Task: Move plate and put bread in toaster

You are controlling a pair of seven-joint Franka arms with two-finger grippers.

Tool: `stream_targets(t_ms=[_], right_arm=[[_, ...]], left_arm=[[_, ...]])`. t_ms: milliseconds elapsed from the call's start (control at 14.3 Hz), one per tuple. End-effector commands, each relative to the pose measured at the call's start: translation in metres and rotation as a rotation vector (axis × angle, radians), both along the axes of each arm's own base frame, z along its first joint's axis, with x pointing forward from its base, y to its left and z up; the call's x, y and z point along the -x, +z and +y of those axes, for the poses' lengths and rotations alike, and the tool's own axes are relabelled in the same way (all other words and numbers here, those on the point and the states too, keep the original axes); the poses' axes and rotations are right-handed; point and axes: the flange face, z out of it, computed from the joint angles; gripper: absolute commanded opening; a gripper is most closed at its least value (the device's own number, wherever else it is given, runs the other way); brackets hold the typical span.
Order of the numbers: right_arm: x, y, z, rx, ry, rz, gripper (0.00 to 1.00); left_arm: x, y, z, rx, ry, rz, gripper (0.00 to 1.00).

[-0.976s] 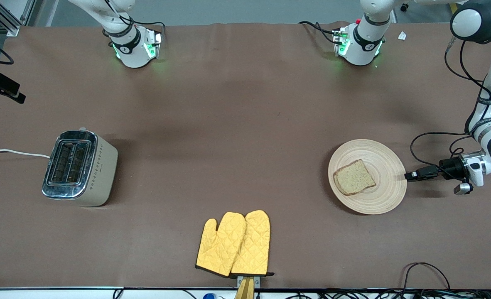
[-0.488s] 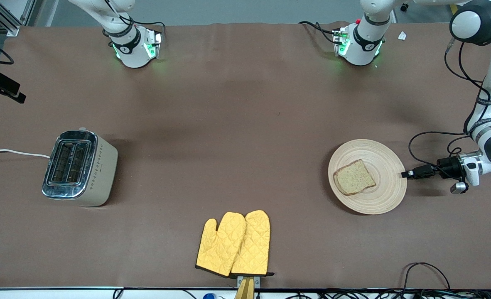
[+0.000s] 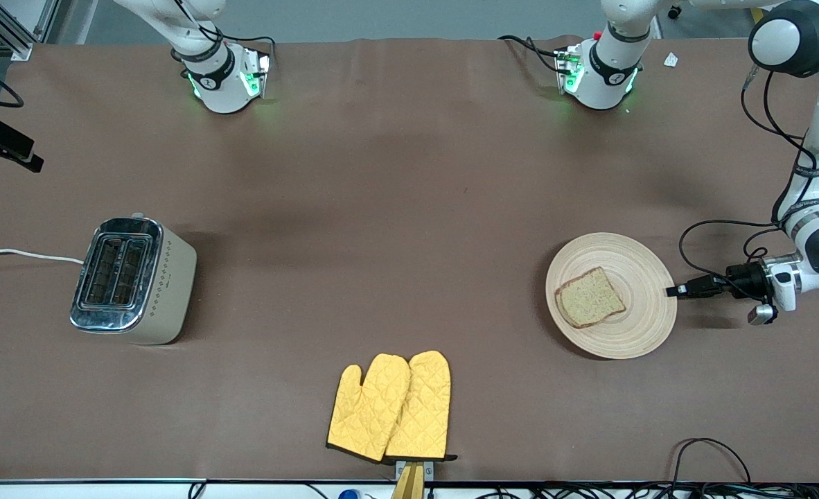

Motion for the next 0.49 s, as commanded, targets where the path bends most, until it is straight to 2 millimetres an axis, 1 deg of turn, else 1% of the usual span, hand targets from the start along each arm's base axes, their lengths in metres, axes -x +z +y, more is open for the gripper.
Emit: stream_targets(t_ms=[0, 70, 139, 279, 348, 418], right_arm=[[0.002, -0.001, 0.003, -0.016, -0.003, 0.003, 1.0], [0.002, -0.001, 0.003, -0.016, -0.003, 0.004, 1.0], [0.002, -0.001, 0.003, -0.016, -0.003, 0.004, 1.0], [0.002, -0.001, 0.002, -0.015, -0.001, 0.003, 1.0], [0.0, -0.003, 0.002, -0.012, -0.002, 0.005, 1.0], [-0.003, -0.008, 0.001, -0.014, -0.003, 0.012, 1.0]], left_arm=[[-0.014, 0.017, -0.038, 0.053, -0.084, -0.018, 0.01], [-0.021, 0.028, -0.055, 0.07, -0.103, -0.032, 0.01], [-0.028, 0.035, -0.072, 0.08, -0.12, -0.043, 0.01], [-0.039, 0.054, -0.103, 0.068, -0.15, -0.027, 0.01], [-0.044, 0.068, -0.12, 0.058, -0.165, -0.013, 0.01], [-0.047, 0.077, -0.147, 0.051, -0.198, 0.0, 0.01]])
